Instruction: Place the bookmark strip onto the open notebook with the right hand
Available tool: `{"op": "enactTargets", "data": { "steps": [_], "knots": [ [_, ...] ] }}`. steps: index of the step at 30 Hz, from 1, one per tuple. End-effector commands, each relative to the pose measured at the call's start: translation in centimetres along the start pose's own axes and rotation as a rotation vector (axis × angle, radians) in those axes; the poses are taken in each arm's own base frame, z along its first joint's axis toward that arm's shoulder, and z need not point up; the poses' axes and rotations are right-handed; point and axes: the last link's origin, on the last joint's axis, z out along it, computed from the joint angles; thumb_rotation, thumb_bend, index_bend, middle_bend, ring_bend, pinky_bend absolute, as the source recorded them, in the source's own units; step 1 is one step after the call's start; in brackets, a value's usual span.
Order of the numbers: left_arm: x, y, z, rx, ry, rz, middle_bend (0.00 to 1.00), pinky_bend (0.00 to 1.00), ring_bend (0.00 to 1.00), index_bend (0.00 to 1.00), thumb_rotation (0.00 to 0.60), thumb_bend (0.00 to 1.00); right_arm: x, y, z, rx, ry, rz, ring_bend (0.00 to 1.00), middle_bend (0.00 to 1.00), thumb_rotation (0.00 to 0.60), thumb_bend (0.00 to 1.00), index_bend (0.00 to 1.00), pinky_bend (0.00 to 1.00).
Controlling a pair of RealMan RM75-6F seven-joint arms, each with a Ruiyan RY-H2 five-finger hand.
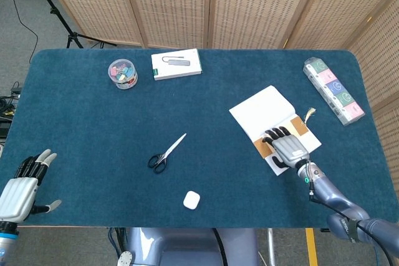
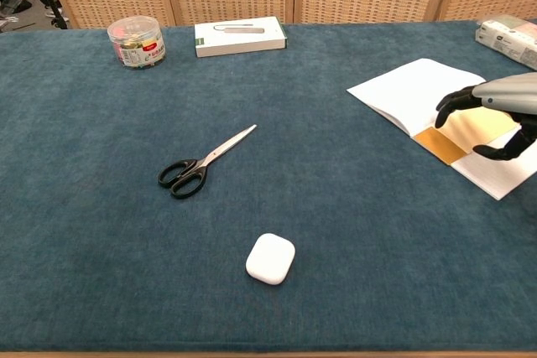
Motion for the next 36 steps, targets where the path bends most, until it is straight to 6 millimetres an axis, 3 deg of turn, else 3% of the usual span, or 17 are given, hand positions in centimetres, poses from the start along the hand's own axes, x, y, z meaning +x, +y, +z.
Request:
{"op": "enactTargets", "data": {
  "steps": [1, 4, 9, 13, 18, 26, 36],
  "knots": [
    [0.0, 0.0, 0.0, 0.0, 0.001, -0.001, 0.0, 0.0, 0.0, 0.0, 0.6, 0.0, 1.4, -0.2, -0.4, 0.011, 0.047, 0.02, 0.0, 0.08, 0.6, 0.52, 0.2, 0.04],
    [0.0, 0.0, 0.0, 0.0, 0.001, -0.002, 0.0, 0.0, 0.0, 0.0, 0.6, 0.0, 2.8, -0.4, -1.3, 0.028, 0.102, 0.038, 0.0, 0.08, 0.6, 0.47, 0.2, 0.04],
    [0.2, -0.1, -0.1, -0.002, 0.011, -0.005, 0.0, 0.0, 0.0, 0.0, 0.6, 0.0, 5.2, 0.3, -4.4, 0.04, 0.266, 0.063, 0.0, 0.04, 0.6, 0.17, 0.19, 0.04],
    [0.3, 0.0, -0.3, -0.006, 0.021, -0.009, 0.0, 0.0, 0.0, 0.0, 0.6, 0.0, 5.3, 1.5, -7.1, 0.012, 0.397, 0.081, 0.0, 0.02, 0.6, 0.12, 0.17, 0.03],
    [0.5, 0.1, -0.7, -0.015, 0.033, -0.014, 0.0, 0.0, 0.0, 0.0, 0.6, 0.0, 3.4, 3.0, -10.5, -0.032, 0.492, 0.143, 0.0, 0.0, 0.6, 0.0, 0.08, 0.0],
    [0.9, -0.3, -1.0, -0.004, 0.056, -0.03, 0.0, 0.0, 0.0, 0.0, 0.6, 0.0, -0.2, 4.4, -15.6, -0.086, 0.571, 0.228, 0.0, 0.0, 0.6, 0.0, 0.06, 0.0],
    [1.5, -0.6, -2.5, 0.012, 0.095, -0.056, 0.0, 0.0, 0.0, 0.0, 0.6, 0.0, -3.1, 4.7, -19.6, -0.148, 0.64, 0.307, 0.0, 0.0, 0.6, 0.0, 0.06, 0.0]
  ]
}}
